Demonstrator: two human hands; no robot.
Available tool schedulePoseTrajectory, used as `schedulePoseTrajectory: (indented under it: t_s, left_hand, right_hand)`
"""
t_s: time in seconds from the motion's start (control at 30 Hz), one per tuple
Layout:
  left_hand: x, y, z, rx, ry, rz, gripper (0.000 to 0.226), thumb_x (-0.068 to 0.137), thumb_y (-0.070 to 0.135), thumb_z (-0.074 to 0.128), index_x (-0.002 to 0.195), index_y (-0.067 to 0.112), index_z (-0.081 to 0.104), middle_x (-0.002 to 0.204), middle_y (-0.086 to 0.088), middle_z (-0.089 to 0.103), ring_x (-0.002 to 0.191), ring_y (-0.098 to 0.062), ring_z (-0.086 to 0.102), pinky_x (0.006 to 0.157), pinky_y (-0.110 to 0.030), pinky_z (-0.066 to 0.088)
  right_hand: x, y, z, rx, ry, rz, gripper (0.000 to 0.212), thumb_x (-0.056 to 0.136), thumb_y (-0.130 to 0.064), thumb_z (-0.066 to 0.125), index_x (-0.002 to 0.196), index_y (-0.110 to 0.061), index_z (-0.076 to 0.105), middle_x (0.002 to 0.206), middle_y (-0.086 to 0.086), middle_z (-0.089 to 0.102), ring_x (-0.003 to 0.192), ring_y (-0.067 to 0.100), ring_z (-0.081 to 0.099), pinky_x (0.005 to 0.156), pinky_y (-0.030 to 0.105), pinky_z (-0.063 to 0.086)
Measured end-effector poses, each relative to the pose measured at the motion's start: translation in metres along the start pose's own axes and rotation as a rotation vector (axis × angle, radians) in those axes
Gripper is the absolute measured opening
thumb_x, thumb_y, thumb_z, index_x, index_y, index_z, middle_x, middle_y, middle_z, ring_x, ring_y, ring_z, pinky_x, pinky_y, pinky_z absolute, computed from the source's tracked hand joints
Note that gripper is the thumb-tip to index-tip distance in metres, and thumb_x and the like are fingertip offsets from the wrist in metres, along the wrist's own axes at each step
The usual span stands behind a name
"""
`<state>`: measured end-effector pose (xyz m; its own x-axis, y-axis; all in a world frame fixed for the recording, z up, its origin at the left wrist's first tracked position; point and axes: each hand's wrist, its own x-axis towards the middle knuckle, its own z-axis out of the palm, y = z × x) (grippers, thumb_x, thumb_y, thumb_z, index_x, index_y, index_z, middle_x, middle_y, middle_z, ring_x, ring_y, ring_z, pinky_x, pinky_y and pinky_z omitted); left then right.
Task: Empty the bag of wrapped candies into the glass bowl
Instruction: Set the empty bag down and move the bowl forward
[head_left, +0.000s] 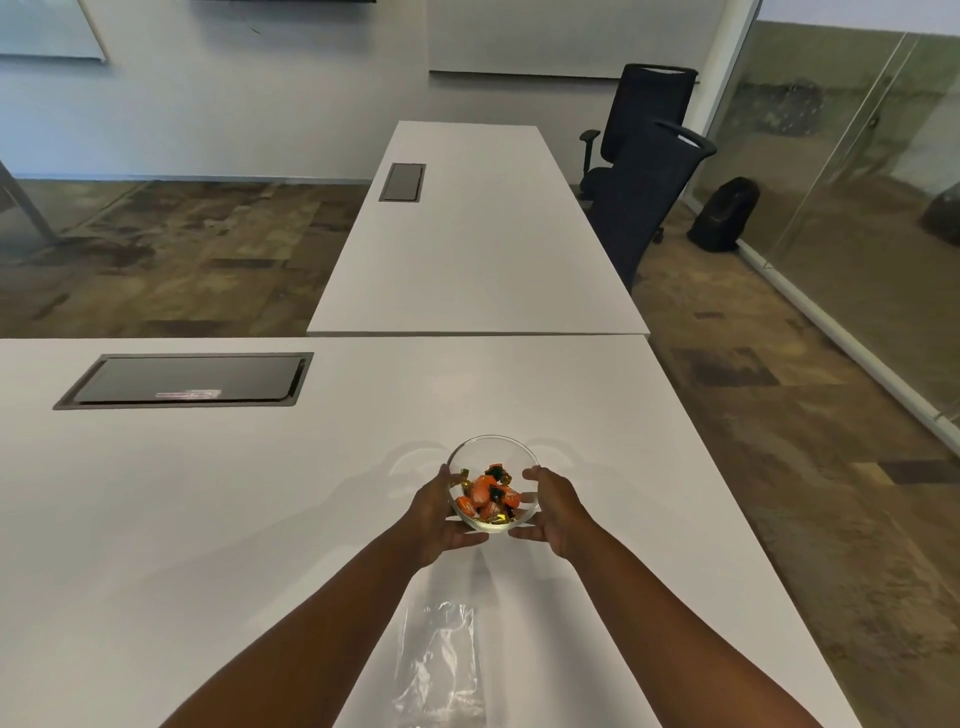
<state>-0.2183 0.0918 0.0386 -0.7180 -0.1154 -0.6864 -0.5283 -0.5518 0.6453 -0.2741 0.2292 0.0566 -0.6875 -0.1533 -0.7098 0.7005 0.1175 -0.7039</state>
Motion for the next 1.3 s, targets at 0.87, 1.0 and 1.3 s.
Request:
schedulePoseTrajectory:
  t_s: [0.87, 1.0, 1.3]
  left_hand:
    - [0.111, 0.052, 0.018, 0.106, 0.175, -0.004, 0.048, 0.099, 0.038, 0.032, 0.137, 0.01, 0.044, 0.14, -0.023, 0.047, 0.12, -0.04, 0.054, 0.085, -0.042, 0.049]
    - [0.118, 0.053, 0.02, 0.127, 0.235, 0.004, 0.046, 0.099, 0.035, 0.033, 0.135, 0.01, 0.046, 0.14, -0.021, 0.047, 0.12, -0.04, 0.054, 0.082, -0.041, 0.049]
    - [0.123, 0.049, 0.018, 0.13, 0.254, -0.004, 0.045, 0.1, 0.032, 0.034, 0.135, 0.007, 0.045, 0.138, -0.022, 0.051, 0.12, -0.041, 0.055, 0.083, -0.041, 0.048]
  right_hand:
    - [0.117, -0.047, 0.025, -0.086, 0.202, -0.045, 0.039, 0.102, -0.015, 0.027, 0.135, -0.015, 0.048, 0.14, 0.017, 0.047, 0.124, 0.035, 0.049, 0.094, 0.048, 0.052]
    - [0.123, -0.047, 0.026, -0.105, 0.212, -0.048, 0.039, 0.102, -0.016, 0.027, 0.134, -0.016, 0.049, 0.139, 0.017, 0.048, 0.124, 0.035, 0.049, 0.095, 0.048, 0.052]
    - [0.13, -0.04, 0.026, -0.13, 0.222, -0.05, 0.038, 0.102, -0.017, 0.029, 0.133, -0.018, 0.051, 0.136, 0.016, 0.051, 0.121, 0.034, 0.051, 0.092, 0.047, 0.053]
